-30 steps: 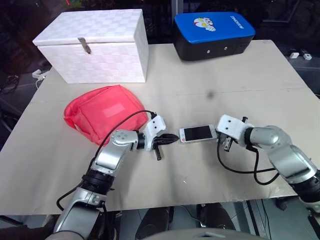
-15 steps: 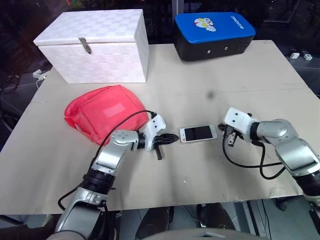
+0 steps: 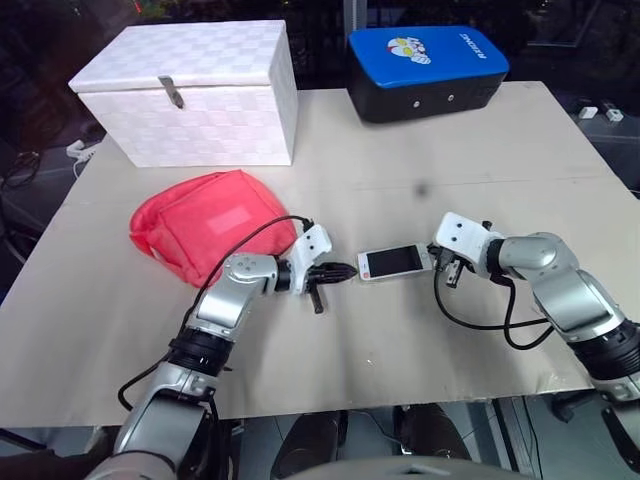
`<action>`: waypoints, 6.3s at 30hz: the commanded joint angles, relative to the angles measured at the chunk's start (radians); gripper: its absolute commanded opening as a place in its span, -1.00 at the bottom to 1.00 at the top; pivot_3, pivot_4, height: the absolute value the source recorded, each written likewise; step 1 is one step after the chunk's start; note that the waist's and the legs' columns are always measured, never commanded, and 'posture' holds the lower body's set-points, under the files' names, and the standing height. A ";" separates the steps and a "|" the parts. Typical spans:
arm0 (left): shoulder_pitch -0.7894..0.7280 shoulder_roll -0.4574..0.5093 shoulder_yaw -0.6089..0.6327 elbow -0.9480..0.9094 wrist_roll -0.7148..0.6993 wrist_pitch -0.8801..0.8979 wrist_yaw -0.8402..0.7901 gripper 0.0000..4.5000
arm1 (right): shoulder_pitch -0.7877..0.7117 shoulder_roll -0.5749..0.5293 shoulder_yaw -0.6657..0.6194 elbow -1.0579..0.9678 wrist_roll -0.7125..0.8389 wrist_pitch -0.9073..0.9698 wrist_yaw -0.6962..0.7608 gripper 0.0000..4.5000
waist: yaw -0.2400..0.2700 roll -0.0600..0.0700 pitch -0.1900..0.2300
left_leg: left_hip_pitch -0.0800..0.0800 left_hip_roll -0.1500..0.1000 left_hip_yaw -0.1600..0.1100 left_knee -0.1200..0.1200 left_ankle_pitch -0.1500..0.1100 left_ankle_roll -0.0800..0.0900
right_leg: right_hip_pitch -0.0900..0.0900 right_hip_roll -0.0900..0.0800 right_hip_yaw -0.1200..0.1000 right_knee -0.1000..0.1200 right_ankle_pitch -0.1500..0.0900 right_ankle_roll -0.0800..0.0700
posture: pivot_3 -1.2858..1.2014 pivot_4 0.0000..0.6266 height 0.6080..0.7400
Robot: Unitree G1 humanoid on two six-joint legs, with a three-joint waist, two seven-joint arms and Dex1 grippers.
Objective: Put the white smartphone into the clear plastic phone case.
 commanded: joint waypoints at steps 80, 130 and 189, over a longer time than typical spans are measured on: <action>-0.009 0.103 0.093 -0.009 -0.015 0.078 0.031 -0.96 | 0.093 0.176 -0.074 -0.041 0.012 0.003 -0.048 -1.00 | -0.045 -0.001 -0.001 | 0.001 0.001 0.004 -0.001 0.000 0.000 | -0.005 0.002 0.007 0.005 0.000 0.000 | 0.03 -0.52 1.00; -0.005 -0.055 -0.027 0.006 0.045 0.046 0.075 -0.96 | -0.104 0.133 0.161 0.439 0.092 0.115 0.207 -1.00 | -0.016 -0.008 -0.026 | 0.019 0.001 0.000 -0.004 -0.003 0.004 | 0.017 0.001 0.002 -0.005 0.000 0.000 | 0.03 -0.52 1.00; 0.162 -0.108 0.186 -0.289 -0.176 0.087 0.156 -0.64 | 0.231 0.140 -0.310 -0.032 0.284 -0.216 0.087 -0.44 | -0.015 -0.001 -0.023 | 0.006 0.001 -0.005 -0.015 0.000 0.000 | 0.006 0.000 -0.003 -0.017 0.000 0.000 | 0.03 -0.52 1.00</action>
